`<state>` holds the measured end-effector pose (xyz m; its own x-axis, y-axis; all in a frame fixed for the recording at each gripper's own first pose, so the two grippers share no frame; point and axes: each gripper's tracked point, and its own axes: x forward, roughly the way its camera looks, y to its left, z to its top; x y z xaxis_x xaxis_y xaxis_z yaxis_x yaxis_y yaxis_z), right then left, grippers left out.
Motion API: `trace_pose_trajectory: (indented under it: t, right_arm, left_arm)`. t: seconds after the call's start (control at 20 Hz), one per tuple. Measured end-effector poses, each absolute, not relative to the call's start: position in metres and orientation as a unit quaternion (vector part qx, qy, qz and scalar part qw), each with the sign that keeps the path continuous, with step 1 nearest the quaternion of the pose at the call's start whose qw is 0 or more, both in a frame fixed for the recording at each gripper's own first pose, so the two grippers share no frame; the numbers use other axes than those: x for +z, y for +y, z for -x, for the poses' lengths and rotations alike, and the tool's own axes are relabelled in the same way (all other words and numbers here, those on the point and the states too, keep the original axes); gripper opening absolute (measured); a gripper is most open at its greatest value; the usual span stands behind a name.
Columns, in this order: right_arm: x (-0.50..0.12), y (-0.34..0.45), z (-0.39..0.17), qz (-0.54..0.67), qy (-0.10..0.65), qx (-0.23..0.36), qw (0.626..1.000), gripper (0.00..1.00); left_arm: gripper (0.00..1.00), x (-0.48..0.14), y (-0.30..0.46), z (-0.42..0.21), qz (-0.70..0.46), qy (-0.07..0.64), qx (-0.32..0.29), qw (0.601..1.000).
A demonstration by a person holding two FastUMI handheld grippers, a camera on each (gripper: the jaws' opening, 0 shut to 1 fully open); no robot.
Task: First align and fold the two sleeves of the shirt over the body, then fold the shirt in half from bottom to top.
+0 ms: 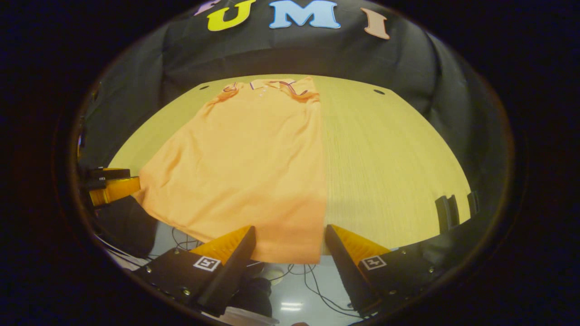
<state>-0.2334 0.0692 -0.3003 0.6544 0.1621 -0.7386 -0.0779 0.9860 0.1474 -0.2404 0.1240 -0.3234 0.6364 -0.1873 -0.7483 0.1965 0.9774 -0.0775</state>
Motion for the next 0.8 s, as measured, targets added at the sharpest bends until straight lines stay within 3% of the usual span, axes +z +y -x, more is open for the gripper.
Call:
trace_pose_trajectory:
  t: [0.3,0.35,0.4,0.45,0.5,0.55,0.6,0.7,0.75,0.8]
  right_arm:
    - [-0.301,0.07,0.233,-0.058,0.409,0.065,0.909,0.96]
    - [-0.301,0.072,0.232,-0.056,0.408,0.069,0.909,0.94]
    - [-0.301,0.074,0.233,-0.056,0.407,0.072,0.909,0.91]
    - [-0.3,0.075,0.232,-0.053,0.407,0.079,0.908,0.75]
    - [-0.3,0.076,0.232,-0.052,0.407,0.082,0.908,0.71]
    - [-0.3,0.076,0.232,-0.057,0.407,0.082,0.908,0.53]
    - [-0.3,0.077,0.232,-0.056,0.409,0.086,0.907,0.42]
    - [-0.299,0.072,0.23,-0.07,0.41,0.079,0.906,0.36]
    - [-0.299,0.074,0.231,-0.082,0.415,0.078,0.903,0.06]
    - [-0.3,0.073,0.231,-0.09,0.415,0.079,0.902,0.05]
  left_arm:
    - [0.97,-0.337,0.115,0.248,-0.014,0.425,-0.111,0.898]
    - [0.95,-0.339,0.112,0.248,-0.022,0.425,-0.113,0.898]
    - [0.99,-0.34,0.109,0.245,-0.027,0.425,-0.116,0.897]
    - [0.89,-0.34,0.104,0.243,-0.028,0.424,-0.118,0.898]
    - [0.8,-0.34,0.099,0.24,-0.027,0.423,-0.12,0.898]
    - [0.55,-0.341,0.095,0.238,-0.024,0.423,-0.121,0.898]
    - [0.48,-0.34,0.091,0.235,-0.019,0.42,-0.117,0.9]
    - [0.15,-0.341,0.09,0.231,-0.014,0.419,-0.107,0.901]
    - [0.12,-0.341,0.087,0.234,-0.02,0.422,-0.109,0.9]
    - [0.12,-0.34,0.088,0.233,-0.027,0.421,-0.111,0.9]
